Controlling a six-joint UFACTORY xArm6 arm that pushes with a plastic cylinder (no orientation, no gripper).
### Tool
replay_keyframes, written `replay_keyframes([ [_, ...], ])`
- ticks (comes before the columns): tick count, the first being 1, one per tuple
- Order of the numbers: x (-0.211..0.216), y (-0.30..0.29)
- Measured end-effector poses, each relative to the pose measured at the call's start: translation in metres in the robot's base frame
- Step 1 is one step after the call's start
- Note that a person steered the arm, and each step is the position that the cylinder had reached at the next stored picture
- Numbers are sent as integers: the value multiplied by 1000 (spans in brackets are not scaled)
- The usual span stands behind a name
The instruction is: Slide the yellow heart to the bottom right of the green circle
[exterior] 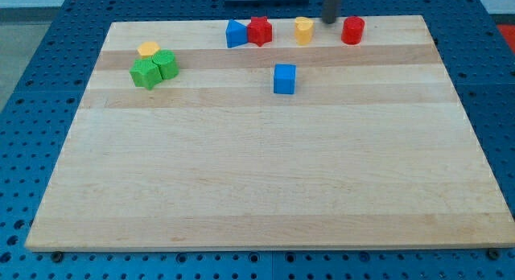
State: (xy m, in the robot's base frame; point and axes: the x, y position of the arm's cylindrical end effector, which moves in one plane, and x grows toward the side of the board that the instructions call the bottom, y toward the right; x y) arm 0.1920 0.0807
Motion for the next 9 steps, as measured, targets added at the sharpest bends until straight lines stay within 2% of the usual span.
replay_keyframes([
  [1, 2, -33],
  [2, 10, -34],
  [5, 21, -8],
  [7, 56, 41],
  [9, 86, 34],
])
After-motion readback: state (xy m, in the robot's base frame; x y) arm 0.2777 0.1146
